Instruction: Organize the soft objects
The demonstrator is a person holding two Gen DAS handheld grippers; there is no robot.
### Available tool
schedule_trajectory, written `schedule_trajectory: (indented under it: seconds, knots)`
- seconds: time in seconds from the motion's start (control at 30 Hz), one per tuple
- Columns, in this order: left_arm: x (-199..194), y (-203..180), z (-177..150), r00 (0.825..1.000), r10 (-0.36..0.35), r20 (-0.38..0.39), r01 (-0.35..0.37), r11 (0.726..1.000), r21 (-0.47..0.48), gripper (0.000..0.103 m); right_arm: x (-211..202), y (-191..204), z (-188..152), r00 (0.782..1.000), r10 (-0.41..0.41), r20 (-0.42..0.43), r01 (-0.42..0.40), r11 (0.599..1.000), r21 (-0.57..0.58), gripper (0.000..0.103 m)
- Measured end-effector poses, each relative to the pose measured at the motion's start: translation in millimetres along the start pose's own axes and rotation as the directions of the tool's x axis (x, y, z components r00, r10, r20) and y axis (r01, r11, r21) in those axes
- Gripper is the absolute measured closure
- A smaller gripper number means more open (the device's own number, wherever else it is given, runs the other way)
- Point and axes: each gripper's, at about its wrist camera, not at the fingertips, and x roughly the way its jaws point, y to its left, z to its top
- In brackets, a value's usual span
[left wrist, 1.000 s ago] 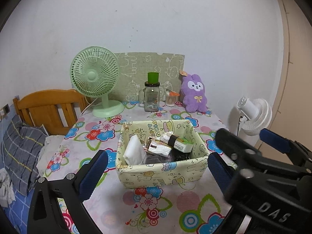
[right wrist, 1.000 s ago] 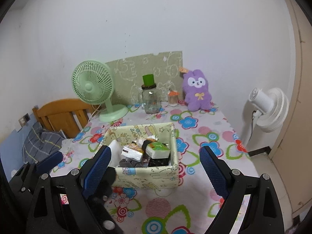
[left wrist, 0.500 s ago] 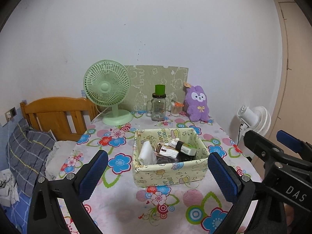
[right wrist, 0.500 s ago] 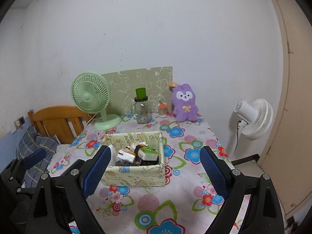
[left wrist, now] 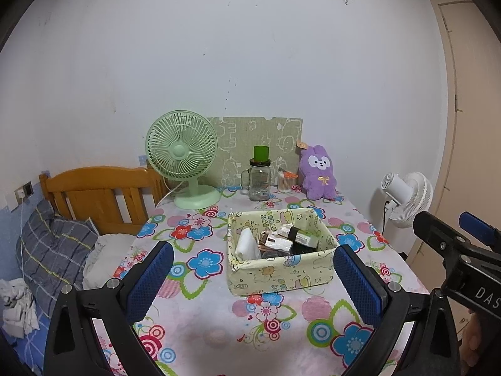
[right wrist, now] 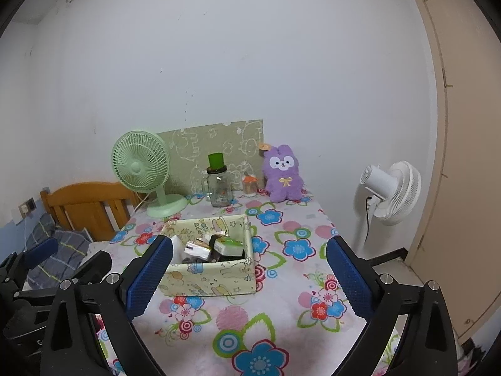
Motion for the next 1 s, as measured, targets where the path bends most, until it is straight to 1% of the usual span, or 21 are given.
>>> schedule_trajectory:
  seconds: [0.43, 0.63, 0.77, 1.0]
  knots:
    - [-11, 5, -3, 1.0, -0.009, 0.02, 0.009, 1.0, -0.02, 0.0, -14, 4, -4, 1.0, 0.002, 0.017, -0.002, 1.0, -0.006, 0.002]
    - [-13, 2, -3, 1.0, 0.014, 0.021, -0.013, 1.0, -0.017, 0.0, -15, 2, -3, 1.0, 0.015, 0.018, -0.015, 1.0, 0.001, 0.002]
    - [-15, 0, -3, 1.0, 0.001, 0.027, -0.001, 1.0, -0.031, 0.0, -15, -1, -2, 1.0, 0.018, 0.014, -0.018, 1.0, -0.006, 0.002]
    - [-14, -7, -2, 1.0, -0.002, 0.03, 0.003, 1.0, -0.021, 0.0, -18, -6, -1, 1.0, 0.014, 0.027, -0.013, 1.0, -0.008, 0.002]
